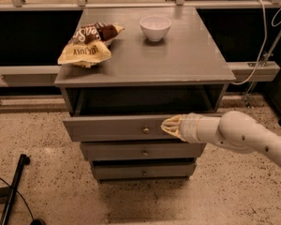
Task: Close top drawer
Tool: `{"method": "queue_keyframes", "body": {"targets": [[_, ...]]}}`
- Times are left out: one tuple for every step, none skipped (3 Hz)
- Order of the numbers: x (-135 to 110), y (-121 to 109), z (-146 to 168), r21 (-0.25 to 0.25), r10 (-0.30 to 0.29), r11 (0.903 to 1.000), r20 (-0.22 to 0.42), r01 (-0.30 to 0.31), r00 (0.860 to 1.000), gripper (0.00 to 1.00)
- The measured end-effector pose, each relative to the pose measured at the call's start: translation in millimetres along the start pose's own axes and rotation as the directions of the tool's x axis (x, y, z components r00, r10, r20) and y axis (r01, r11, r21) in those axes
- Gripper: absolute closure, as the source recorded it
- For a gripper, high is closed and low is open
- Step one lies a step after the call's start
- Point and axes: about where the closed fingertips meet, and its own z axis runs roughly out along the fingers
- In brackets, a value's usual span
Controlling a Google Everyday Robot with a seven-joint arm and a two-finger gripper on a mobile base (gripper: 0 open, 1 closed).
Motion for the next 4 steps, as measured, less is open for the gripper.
{"method": "queue_keyframes", "body": {"targets": [[3, -21, 11, -0.015, 0.006, 0.9999, -0.012, -0.006, 1.000, 1.00], [7, -33, 17, -0.025, 0.013, 0.9996, -0.019, -0.014, 1.000, 1.00], [8, -25, 13, -0.042, 0.016, 0.9990, -0.003, -0.017, 1.000, 1.00], [4, -1, -9, -0.059, -0.001, 0.9982, 0.027, 0.002, 1.000, 1.00]]}}
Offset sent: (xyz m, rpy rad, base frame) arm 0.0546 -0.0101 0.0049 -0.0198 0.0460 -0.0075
